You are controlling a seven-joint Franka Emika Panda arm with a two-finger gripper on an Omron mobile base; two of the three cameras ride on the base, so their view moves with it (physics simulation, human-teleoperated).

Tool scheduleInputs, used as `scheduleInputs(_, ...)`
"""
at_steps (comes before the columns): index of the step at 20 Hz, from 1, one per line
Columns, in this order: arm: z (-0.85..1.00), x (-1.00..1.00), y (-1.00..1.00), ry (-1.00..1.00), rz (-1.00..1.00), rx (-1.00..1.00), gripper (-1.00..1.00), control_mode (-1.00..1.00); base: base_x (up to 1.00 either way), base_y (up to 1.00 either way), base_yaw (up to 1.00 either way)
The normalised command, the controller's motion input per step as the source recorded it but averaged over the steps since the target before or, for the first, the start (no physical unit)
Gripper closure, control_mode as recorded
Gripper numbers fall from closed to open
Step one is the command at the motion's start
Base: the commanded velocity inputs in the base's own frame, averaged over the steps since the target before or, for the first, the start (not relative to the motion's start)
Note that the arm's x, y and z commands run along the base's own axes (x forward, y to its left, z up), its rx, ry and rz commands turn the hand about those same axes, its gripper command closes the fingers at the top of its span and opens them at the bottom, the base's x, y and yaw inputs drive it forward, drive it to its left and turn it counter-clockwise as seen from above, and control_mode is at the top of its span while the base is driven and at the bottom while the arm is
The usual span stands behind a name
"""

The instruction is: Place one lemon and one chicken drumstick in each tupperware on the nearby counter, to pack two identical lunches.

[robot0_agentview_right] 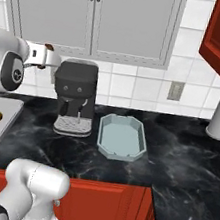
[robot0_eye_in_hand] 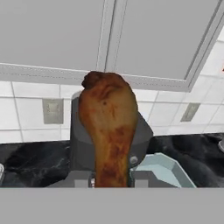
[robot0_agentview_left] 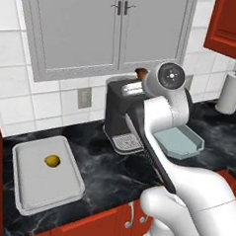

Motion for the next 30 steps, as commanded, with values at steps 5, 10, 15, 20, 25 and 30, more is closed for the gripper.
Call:
scheduleInputs(5, -0.33, -0.02, 0.16, 0.03, 0.14, 0.00, 1.00, -1.00, 0.00, 0.00, 0.00)
scheduleInputs(10, -0.48, -0.20, 0.54, 0.01, 0.14, 0.00, 1.00, -1.00, 0.00, 0.00, 0.00)
scheduleInputs(15, -0.73, -0.32, 0.85, 0.10, 0.06, 0.01, 1.00, -1.00, 0.00, 0.00, 0.00)
scheduleInputs(20, -0.73, -0.54, 0.81, 0.22, 0.00, 0.05, 1.00, -1.00, 0.00, 0.00, 0.00)
scheduleInputs(25, -0.62, -0.39, 0.79, 0.24, 0.00, 0.06, 1.00, -1.00, 0.00, 0.00, 0.00)
scheduleInputs(30, -0.51, -0.10, 0.73, 0.27, 0.00, 0.04, 1.00, -1.00, 0.00, 0.00, 0.00)
